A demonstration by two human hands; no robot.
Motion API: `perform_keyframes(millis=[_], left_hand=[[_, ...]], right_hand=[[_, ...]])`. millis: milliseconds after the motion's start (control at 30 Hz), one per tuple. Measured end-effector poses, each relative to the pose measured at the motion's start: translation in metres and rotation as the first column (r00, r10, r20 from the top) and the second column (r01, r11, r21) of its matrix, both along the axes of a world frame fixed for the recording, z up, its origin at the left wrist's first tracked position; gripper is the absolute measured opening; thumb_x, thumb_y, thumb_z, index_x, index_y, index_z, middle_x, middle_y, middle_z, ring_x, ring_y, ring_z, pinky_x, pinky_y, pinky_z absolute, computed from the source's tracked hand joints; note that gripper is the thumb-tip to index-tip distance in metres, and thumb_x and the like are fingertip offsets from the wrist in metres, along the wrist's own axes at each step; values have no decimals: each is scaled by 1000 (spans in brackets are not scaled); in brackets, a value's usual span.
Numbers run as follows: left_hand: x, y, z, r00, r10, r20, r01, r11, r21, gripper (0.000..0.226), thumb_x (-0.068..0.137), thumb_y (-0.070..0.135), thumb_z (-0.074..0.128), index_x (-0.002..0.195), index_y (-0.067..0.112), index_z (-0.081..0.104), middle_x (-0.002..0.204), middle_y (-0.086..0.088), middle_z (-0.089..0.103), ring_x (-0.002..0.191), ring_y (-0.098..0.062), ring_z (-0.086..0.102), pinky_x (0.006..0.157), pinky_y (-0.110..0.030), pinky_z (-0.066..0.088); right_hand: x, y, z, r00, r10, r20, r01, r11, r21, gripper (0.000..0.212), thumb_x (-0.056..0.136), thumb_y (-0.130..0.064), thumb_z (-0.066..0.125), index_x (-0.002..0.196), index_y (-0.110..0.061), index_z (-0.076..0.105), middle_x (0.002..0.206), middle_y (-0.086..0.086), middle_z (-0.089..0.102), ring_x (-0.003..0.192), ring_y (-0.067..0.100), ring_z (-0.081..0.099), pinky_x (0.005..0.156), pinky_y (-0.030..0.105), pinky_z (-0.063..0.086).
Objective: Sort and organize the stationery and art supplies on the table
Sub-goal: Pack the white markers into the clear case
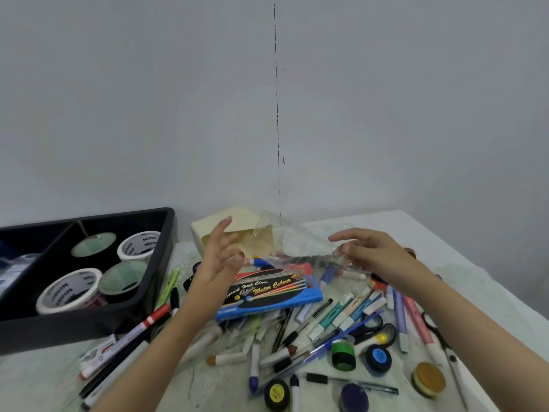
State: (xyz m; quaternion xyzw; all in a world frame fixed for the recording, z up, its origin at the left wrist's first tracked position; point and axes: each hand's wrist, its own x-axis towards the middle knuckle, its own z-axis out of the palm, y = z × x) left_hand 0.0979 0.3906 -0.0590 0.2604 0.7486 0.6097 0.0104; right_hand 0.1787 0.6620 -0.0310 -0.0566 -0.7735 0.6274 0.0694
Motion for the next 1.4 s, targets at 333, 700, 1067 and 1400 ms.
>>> perform_keyframes(millis=[333, 700, 1067, 1400], left_hand=[[45, -68, 3, 957, 32, 289, -39, 999, 17, 42, 84, -5, 60, 112, 26, 59, 82, -8, 71, 58, -11, 59, 52, -23, 51], [106, -143, -26, 927, 167, 335, -132, 983, -124, 32, 85, -2, 62, 103, 24, 64, 78, -9, 68, 59, -15, 59, 51, -28, 52], [136, -172, -37, 874, 261, 409, -287, 958, 2, 34, 80, -6, 66, 104, 18, 62, 81, -11, 70, 59, -14, 59, 46, -24, 44], [142, -154, 3, 899, 272, 343, -365, 899, 243, 42, 79, -4, 68, 112, 20, 57, 87, -7, 71, 58, -9, 63, 46, -20, 47]], right_hand=[[35, -65, -16, 943, 269, 193, -257, 963, -86, 21, 92, -8, 53, 101, -15, 71, 76, -3, 66, 62, 5, 54, 58, 16, 42], [77, -132, -74, 974, 207, 93, -216, 971, 103, 26, 76, -14, 75, 97, -29, 74, 72, 2, 62, 68, 16, 51, 68, 32, 45], [112, -182, -82, 996, 65, 64, -88, 876, 474, 36, 84, -26, 69, 116, -34, 56, 108, -9, 57, 100, 9, 55, 91, 26, 45], [111, -249, -48, 925, 235, -300, 135, 533, 835, 75, 79, -67, 47, 144, -41, 21, 147, 0, 38, 136, 20, 31, 110, 40, 24]])
